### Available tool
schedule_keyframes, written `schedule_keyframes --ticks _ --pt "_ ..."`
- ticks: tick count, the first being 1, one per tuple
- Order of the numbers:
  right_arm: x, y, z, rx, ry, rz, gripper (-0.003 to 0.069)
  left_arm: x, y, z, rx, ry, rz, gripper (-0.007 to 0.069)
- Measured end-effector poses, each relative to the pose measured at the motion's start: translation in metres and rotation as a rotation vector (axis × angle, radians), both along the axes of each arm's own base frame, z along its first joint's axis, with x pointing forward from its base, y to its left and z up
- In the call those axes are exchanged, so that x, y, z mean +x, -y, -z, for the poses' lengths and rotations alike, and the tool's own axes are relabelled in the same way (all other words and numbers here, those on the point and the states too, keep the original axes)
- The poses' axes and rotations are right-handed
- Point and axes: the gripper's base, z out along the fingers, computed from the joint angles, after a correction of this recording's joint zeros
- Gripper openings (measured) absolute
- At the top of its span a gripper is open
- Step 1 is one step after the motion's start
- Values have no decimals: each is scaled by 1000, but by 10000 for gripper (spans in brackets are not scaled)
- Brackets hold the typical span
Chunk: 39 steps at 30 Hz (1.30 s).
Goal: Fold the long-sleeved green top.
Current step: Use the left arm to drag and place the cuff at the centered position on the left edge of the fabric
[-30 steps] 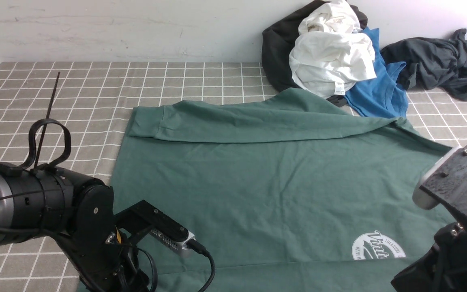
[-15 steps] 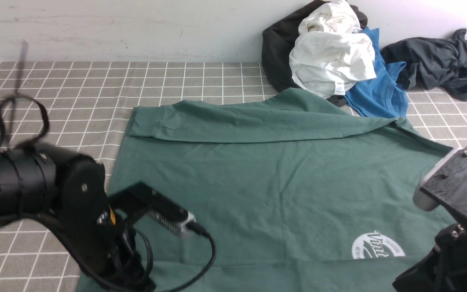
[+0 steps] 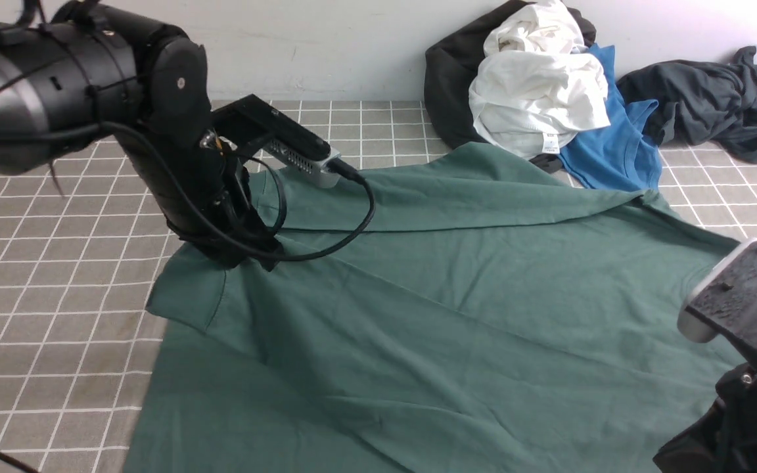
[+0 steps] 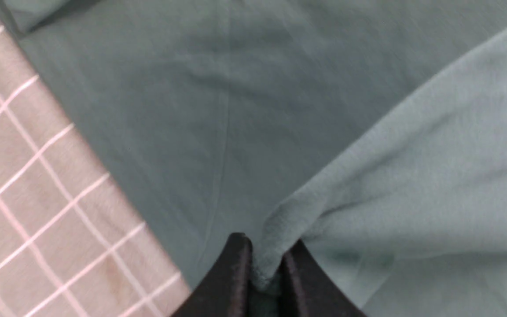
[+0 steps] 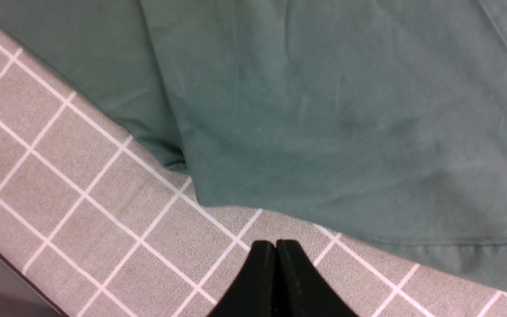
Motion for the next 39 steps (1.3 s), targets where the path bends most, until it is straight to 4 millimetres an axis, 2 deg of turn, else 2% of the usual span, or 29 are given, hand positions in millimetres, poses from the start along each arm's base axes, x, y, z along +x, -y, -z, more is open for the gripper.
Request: schedule_keyframes --ticks 1,3,4,9,11,14,17,18,19,21,22,24,27,32,39 --pt "0 1 0 -11 -3 -1 -14 12 1 11 -1 -22 -12 42" --pt "0 2 1 -20 -5 3 -14 19 1 19 -1 -35 -22 42" --pt "0 3 1 -33 -6 11 -14 30 -2 35 6 -69 -38 42" --pt "1 6 2 -67 4 24 -14 45 -14 59 14 -121 -85 50" --pt "2 8 2 -83 14 29 -14 51 -20 66 11 -136 -110 83" --pt "3 8 1 -93 24 38 -14 57 -23 65 7 -128 -122 139" --pt "16 6 -5 -121 43 64 -14 73 -27 43 -43 -62 -181 307" --pt "17 6 -5 -125 46 63 -14 75 -27 42 -47 -57 -186 307" --pt "28 3 -12 -133 64 83 -14 84 -31 30 -86 -21 -223 399" --pt "39 -1 -20 -137 82 93 -14 93 -34 23 -123 -11 -246 470" --pt "41 -2 -22 -138 87 94 -14 94 -35 21 -129 -9 -250 477" --pt "52 -7 -30 -134 103 100 -14 103 -37 24 -148 -24 -260 542" --pt "60 -11 -36 -126 115 104 -14 112 -37 40 -145 -57 -261 576" --pt "62 -12 -37 -127 114 104 -14 113 -36 66 -119 -162 -254 584" --pt "64 -13 -37 -118 131 104 -14 116 -35 68 -122 -144 -249 584"
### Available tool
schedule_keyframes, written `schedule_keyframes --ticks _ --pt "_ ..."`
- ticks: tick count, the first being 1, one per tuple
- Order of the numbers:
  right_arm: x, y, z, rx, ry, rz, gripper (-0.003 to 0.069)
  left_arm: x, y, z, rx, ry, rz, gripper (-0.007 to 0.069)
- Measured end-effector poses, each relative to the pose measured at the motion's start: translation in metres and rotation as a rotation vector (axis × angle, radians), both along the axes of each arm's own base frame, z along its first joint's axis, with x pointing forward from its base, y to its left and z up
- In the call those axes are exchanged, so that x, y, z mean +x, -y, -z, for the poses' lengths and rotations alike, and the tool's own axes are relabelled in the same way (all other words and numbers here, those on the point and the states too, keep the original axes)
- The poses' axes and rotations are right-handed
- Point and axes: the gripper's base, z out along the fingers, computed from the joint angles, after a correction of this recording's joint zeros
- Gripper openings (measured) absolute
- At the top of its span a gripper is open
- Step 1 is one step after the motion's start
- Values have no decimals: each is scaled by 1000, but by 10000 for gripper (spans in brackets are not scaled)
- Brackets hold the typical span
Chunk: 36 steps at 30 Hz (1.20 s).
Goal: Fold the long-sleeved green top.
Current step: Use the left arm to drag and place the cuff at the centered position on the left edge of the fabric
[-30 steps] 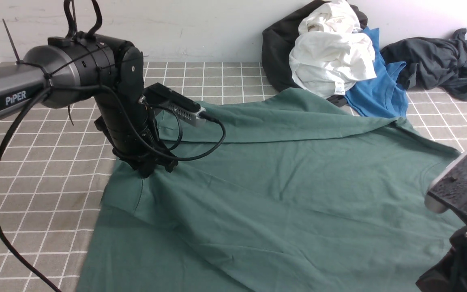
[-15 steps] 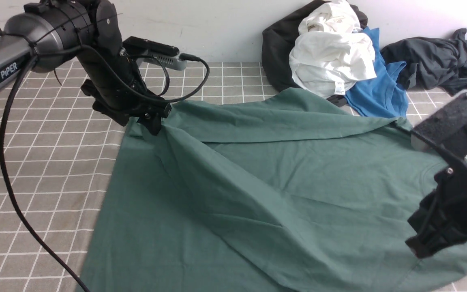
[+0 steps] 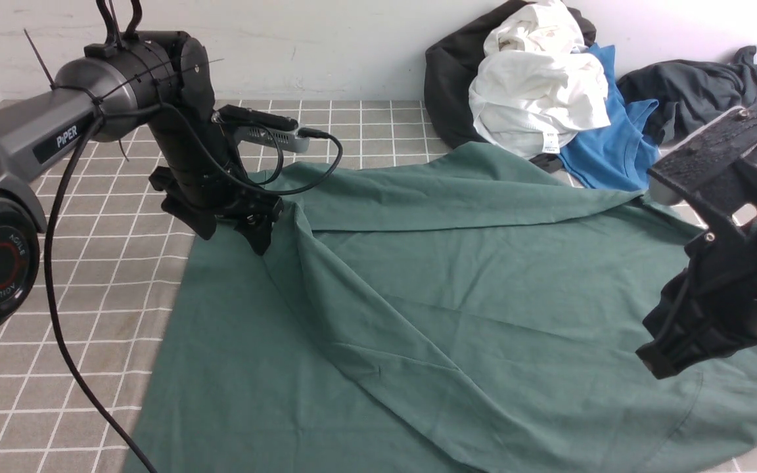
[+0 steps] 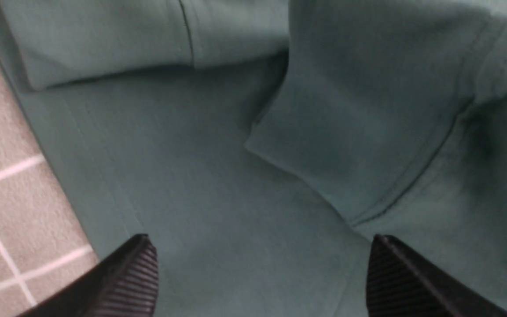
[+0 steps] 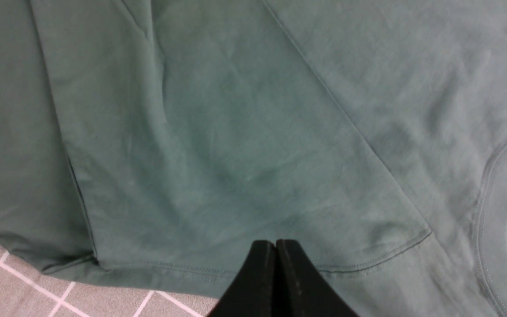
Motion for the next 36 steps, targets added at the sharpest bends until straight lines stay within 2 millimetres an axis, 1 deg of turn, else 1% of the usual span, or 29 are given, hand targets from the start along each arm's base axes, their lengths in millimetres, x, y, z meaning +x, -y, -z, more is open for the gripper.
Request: schedule_keyframes --ticks 7,9,11,12,13,14,15,17,19,21,23,24,25,26,27,28,29,32,34,36 --pt "1 0 0 -4 12 -1 -14 10 3 -1 -23 97 -22 584" --pt "1 1 0 -7 13 -1 -14 12 6 6 -25 110 -10 584" --pt "1 1 0 -6 13 0 -14 14 10 19 -22 93 -4 584" --pt "1 0 0 -6 13 0 -14 14 11 21 -21 90 -3 584" --pt "1 0 0 -6 13 0 -14 14 13 30 -20 72 -6 581" --pt "1 1 0 -8 14 0 -14 15 14 39 -21 51 -13 572" --pt "1 1 0 -8 14 0 -14 16 14 40 -24 52 -19 558" --pt "1 1 0 -9 14 0 -14 16 15 40 -31 50 -31 510" --pt "1 1 0 -9 16 0 -14 16 16 40 -41 50 -38 445" --pt "1 1 0 -9 16 0 -14 16 17 39 -55 49 -44 366" --pt "1 1 -1 -9 17 0 -14 16 18 39 -70 44 -50 269" --pt "1 1 -1 -9 17 0 -14 16 18 39 -71 44 -51 259" --pt "1 1 -1 -9 17 0 -14 16 19 39 -79 39 -53 209" --pt "1 1 -1 -8 19 0 -14 15 20 39 -96 30 -59 120" --pt "2 1 -1 -7 20 0 -14 15 21 38 -101 28 -59 77" --pt "2 1 -1 -7 20 0 -14 15 21 38 -101 27 -58 77" --pt "2 1 -1 -7 22 -1 -14 14 21 37 -100 17 -53 41" --pt "2 1 -1 -7 23 -1 -14 11 21 35 -94 -20 -46 36" --pt "2 1 -1 -7 23 -1 -14 0 19 20 -82 -81 -31 36" --pt "2 1 -1 -7 23 -1 -14 -11 17 -1 -85 -90 -40 36"
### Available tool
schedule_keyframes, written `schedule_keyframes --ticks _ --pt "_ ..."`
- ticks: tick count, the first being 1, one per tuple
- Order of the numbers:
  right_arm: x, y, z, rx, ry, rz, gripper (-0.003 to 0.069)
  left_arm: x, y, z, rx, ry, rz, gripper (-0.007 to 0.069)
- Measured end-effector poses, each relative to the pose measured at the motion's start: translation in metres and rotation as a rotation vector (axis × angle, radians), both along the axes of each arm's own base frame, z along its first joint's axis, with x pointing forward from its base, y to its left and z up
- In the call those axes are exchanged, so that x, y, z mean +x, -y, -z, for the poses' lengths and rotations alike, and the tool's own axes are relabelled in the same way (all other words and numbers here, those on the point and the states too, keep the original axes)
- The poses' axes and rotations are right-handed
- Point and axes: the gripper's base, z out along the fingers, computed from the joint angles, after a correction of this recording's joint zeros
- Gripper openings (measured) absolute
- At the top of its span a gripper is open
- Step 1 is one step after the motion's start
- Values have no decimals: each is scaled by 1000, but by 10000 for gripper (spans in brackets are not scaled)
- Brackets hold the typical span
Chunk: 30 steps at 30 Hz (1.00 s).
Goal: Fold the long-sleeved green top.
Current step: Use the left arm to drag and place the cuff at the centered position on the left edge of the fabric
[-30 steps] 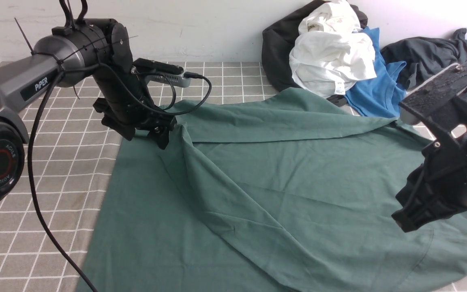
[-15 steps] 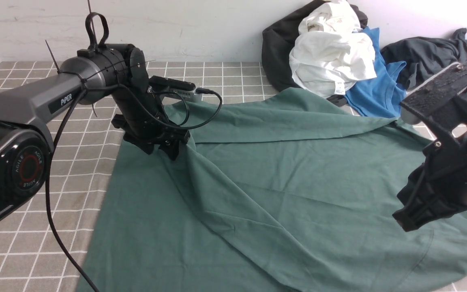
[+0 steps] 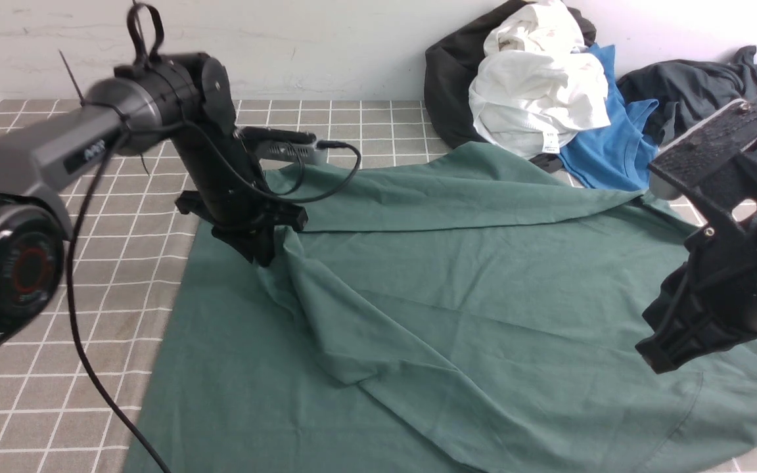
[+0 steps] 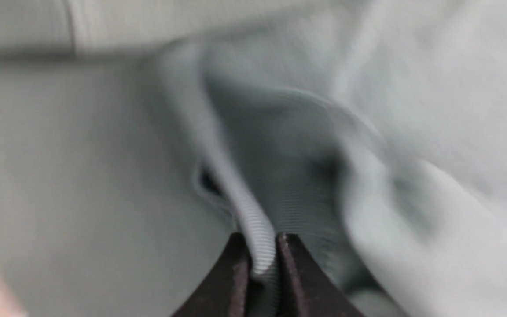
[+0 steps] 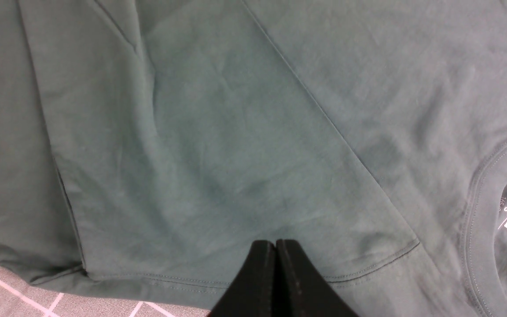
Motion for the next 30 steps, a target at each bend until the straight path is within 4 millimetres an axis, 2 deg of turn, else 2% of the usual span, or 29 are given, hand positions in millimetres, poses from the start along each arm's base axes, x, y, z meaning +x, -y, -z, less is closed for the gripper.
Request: schedule_keyframes --ticks 1,2,4,6,9,12,13,17,20,23,30 --pt "0 0 0 0 0 0 -14 -6 -1 -12 -3 8 -8 36" --pt "0 0 0 0 0 0 -14 -7 -1 -14 -4 8 -10 36" --pt "0 0 0 0 0 0 -14 -24 -5 -36 -6 24 -15 36" --pt "0 0 0 0 1 0 -14 -42 -9 -39 5 -6 -16 36" --pt "0 0 0 1 2 -1 -14 -61 -14 -30 28 -65 -20 36" --pt "0 0 0 1 3 -1 -14 -81 -19 -7 51 -125 -31 36" --pt "0 0 0 1 3 -1 -14 -81 -19 -8 50 -120 -32 36" --pt "0 0 0 4 2 -1 -14 -89 -24 14 87 -109 -38 36" --pt "0 -1 0 9 0 0 -14 -87 -28 17 132 -68 -41 49" --pt "0 -1 0 9 0 -1 -14 -80 -33 17 186 4 -52 99" --pt "1 -1 -1 15 9 -1 -14 -72 -38 12 228 101 -90 360"
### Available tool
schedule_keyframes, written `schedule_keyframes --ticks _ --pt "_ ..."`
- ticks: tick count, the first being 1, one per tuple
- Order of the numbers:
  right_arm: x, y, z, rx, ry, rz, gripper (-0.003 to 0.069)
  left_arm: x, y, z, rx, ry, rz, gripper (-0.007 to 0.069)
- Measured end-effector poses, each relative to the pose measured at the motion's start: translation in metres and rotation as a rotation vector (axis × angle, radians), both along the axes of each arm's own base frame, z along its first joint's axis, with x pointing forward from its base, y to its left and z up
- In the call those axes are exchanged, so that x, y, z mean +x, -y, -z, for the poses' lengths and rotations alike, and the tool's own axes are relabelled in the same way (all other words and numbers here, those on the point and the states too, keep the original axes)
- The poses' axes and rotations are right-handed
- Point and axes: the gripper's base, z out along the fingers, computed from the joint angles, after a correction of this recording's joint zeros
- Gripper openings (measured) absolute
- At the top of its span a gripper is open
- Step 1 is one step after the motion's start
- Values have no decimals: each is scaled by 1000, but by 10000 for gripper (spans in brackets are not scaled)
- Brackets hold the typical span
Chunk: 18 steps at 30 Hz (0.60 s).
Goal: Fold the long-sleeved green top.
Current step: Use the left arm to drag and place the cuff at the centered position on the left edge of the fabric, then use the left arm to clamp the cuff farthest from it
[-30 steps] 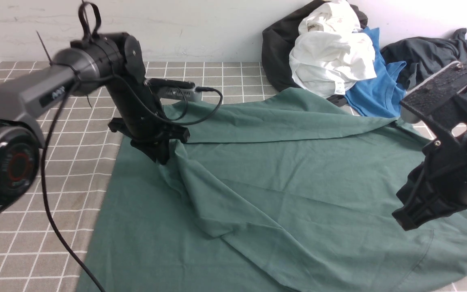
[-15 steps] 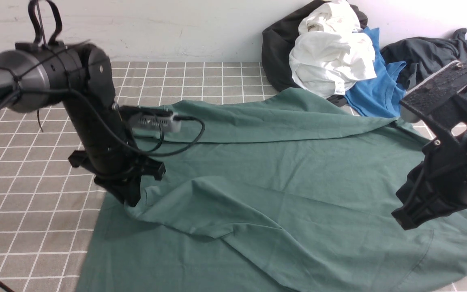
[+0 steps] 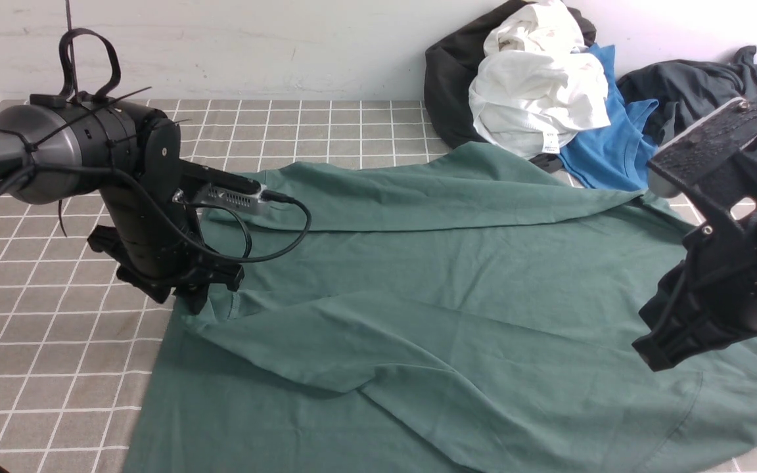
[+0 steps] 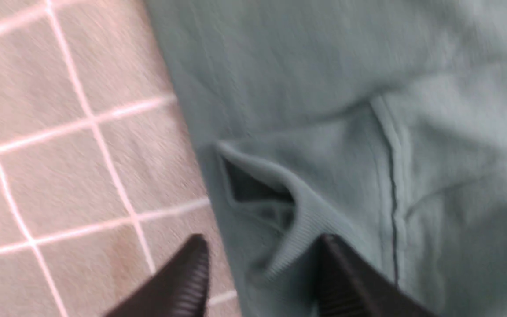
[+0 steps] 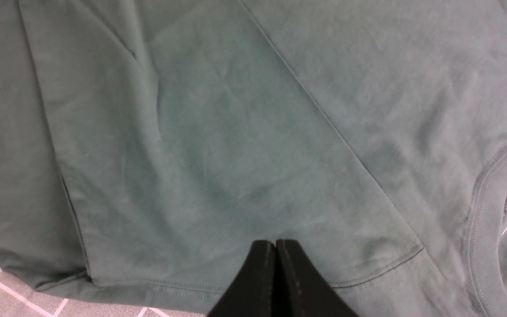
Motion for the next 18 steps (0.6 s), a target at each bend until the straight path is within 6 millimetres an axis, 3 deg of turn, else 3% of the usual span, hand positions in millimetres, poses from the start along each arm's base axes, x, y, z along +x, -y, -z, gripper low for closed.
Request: schedule_keyframes --ticks 5,9,13,18 --pt "1 -1 -1 7 12 -3 -14 15 4 -22 -34 93 -10 485" --pt "1 -1 -1 8 15 -3 -14 33 8 -38 -54 174 -13 498" --pt "1 -1 -1 9 18 -4 -14 58 9 -33 -78 203 -32 499" --pt "1 -1 -1 8 18 -6 -14 89 6 -7 -99 187 -64 499"
